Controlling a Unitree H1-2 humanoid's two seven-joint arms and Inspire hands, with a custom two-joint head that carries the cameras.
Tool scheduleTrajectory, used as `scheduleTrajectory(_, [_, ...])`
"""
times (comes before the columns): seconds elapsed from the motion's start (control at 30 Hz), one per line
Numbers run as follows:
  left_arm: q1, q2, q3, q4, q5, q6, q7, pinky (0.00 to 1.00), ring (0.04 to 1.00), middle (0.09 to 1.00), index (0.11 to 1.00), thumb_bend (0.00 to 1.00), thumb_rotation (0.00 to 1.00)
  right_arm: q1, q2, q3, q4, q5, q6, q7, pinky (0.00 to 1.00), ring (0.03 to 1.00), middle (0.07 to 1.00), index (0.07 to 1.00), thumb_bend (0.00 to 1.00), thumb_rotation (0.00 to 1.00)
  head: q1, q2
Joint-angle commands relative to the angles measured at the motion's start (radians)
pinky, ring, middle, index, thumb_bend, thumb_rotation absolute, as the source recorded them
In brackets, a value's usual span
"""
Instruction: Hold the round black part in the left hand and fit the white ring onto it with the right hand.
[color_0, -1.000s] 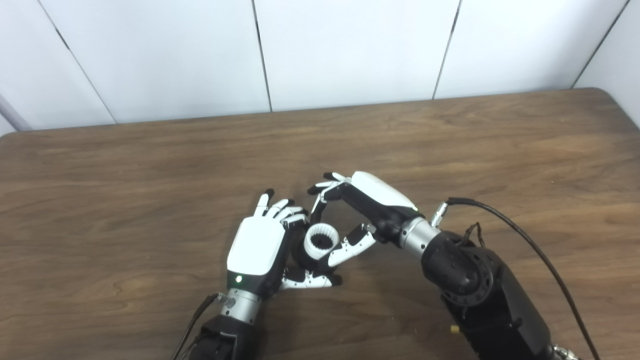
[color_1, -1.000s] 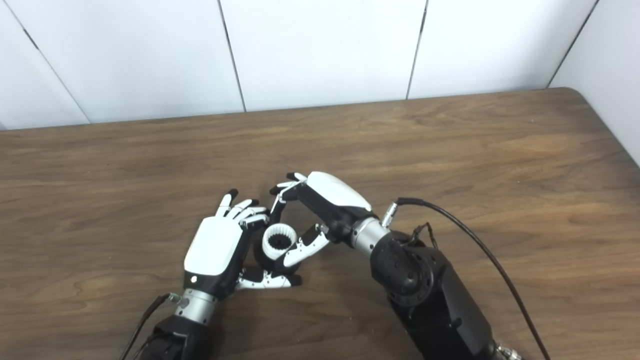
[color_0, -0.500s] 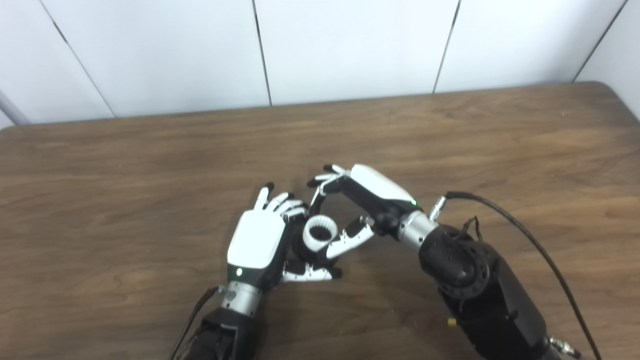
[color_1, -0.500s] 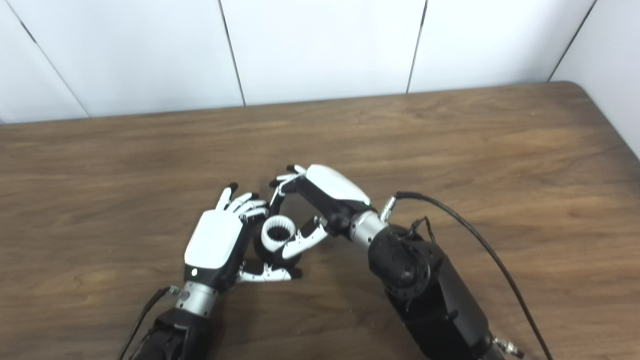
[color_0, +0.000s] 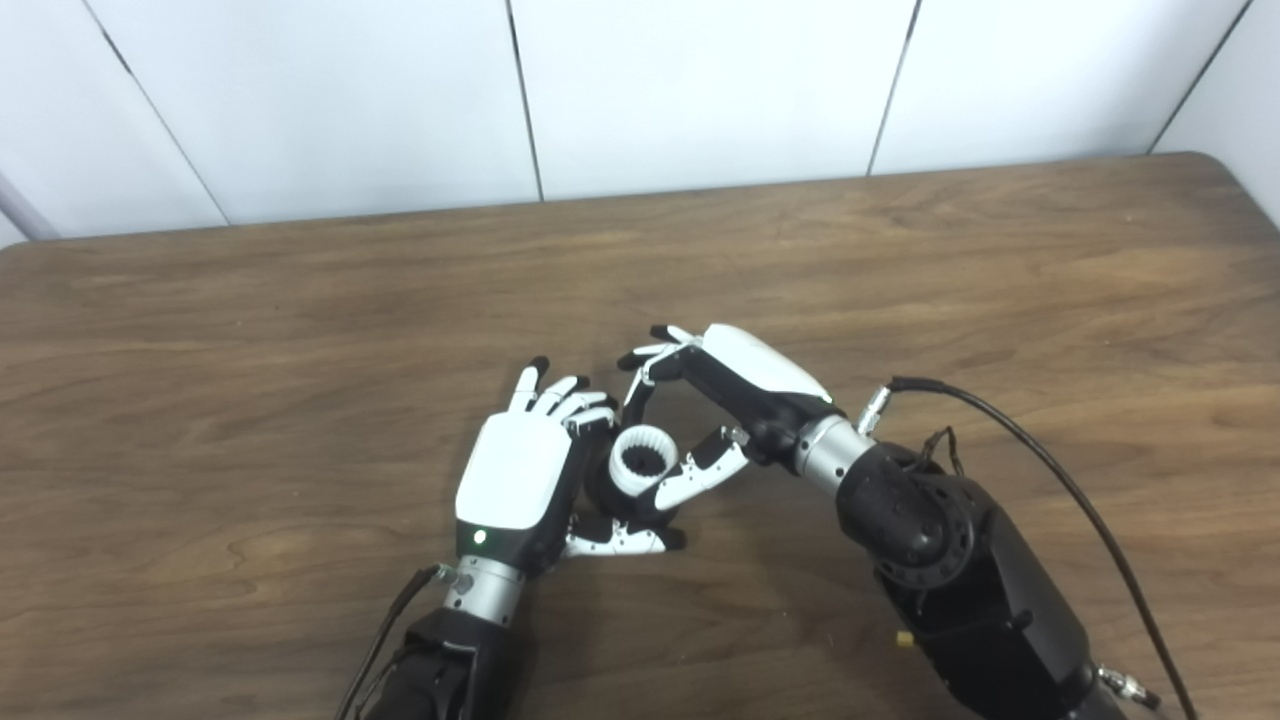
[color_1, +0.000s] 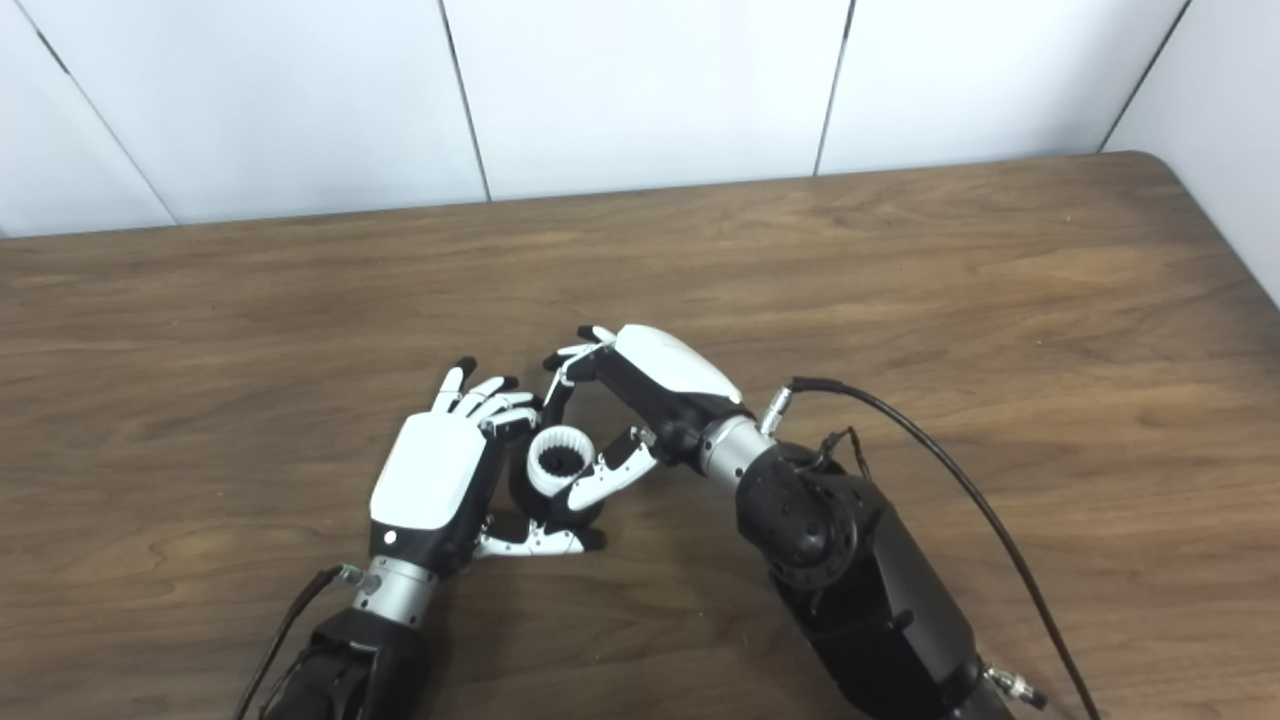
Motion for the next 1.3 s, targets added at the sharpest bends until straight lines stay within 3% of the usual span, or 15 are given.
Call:
scheduleTrajectory(0.0, [0.055,-0.003,-0.025,0.048,0.010,0.003,-0.007,1.00,0.858,0.749,0.482,0.53,0.06,-0.019,0.000,-0.006,-0.009,0.006,-0.042,-0.031,1.00,0.985,0.853,0.485,0.52,0.13,0.000,0.000])
scheduleTrajectory(1.07, [0.055,-0.007,-0.028,0.048,0.015,0.007,-0.006,1.00,0.858,0.749,0.481,0.53,0.06,-0.002,-0.013,-0.001,0.004,-0.002,-0.058,-0.037,1.00,0.967,0.844,0.486,0.52,0.13,0.007,0.004])
scheduleTrajectory(1.27, [0.053,-0.006,-0.029,0.051,0.016,0.006,-0.006,1.00,0.857,0.748,0.481,0.53,0.06,-0.009,-0.019,0.000,0.001,-0.009,-0.056,-0.031,0.96,0.962,0.850,0.493,0.52,0.15,0.004,0.001])
